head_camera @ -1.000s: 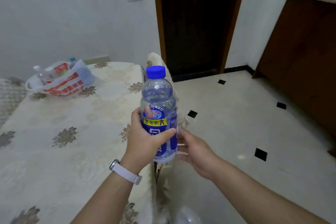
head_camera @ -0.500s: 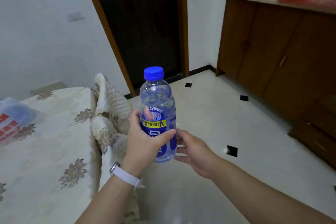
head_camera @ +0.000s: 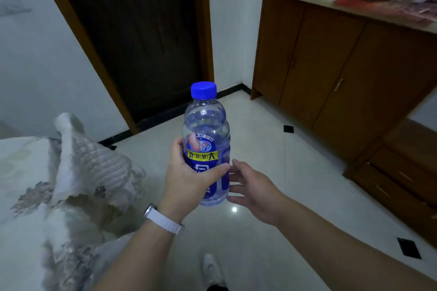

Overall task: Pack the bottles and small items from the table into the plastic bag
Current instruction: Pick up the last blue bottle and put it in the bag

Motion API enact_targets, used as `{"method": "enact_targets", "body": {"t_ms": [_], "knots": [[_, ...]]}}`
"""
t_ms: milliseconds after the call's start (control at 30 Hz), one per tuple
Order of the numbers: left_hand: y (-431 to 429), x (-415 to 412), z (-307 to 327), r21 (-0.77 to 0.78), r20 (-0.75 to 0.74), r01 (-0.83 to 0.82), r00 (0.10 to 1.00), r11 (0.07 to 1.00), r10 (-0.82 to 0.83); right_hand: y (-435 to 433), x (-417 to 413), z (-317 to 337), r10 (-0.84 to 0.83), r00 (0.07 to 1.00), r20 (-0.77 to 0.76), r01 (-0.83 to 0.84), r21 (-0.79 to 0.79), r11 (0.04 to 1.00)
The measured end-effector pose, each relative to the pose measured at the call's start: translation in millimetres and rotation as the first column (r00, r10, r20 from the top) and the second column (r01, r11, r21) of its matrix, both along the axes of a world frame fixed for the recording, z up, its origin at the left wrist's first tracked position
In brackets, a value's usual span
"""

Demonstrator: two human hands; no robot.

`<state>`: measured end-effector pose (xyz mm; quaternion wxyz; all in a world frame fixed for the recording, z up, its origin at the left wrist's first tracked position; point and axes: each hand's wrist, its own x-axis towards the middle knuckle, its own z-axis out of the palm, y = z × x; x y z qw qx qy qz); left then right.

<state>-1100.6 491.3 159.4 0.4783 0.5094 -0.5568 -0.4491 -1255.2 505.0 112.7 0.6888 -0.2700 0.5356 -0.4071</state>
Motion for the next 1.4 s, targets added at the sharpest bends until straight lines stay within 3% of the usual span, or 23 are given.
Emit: {"method": "enact_targets", "body": {"t_ms": [500,900,1400], "knots": [[-239,45,12,-0.003,0.019,-0.02,1.0,1.0,0.02,-242,44,21,0.045,0.998,-0.055,-0.044,0.017,0.999],[-417,44,2,0.027,0.159,-0.269,0.952,0.963,0.262,-452,54,-9,0.274,0.96,0.059,-0.276,0.016,0.961],[-587,64,35,-0.046,0.176,-0.527,0.832,0.848,0.527,-661,89,16,0.545,0.828,0.135,-0.548,-0.014,0.836]]}}
